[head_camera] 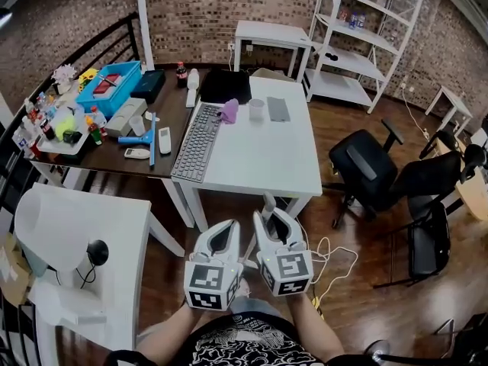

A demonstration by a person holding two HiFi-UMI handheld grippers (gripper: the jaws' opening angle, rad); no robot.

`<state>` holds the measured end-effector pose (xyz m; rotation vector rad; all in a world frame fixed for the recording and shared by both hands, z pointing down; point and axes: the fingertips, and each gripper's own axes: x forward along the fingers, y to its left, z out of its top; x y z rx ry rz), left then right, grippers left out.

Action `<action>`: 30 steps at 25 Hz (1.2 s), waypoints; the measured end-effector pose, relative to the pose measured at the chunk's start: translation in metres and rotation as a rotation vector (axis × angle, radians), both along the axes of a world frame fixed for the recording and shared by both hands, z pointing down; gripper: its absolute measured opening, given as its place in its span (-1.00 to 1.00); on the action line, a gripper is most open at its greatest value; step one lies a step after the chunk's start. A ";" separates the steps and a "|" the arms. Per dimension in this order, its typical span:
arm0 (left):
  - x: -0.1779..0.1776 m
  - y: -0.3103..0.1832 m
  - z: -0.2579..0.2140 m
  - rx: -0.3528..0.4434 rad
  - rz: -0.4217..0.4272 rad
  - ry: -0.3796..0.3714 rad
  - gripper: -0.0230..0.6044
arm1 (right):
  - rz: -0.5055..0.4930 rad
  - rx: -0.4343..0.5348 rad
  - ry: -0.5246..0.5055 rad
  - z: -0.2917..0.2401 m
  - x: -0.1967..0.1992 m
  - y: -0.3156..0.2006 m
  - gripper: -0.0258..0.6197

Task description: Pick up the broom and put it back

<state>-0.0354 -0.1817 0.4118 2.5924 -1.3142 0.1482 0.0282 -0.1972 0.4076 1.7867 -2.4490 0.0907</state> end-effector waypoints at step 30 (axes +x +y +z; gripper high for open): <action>0.004 -0.087 0.056 -0.121 -0.090 -0.052 -0.91 | -0.093 -0.206 0.066 0.139 0.001 -0.122 -0.62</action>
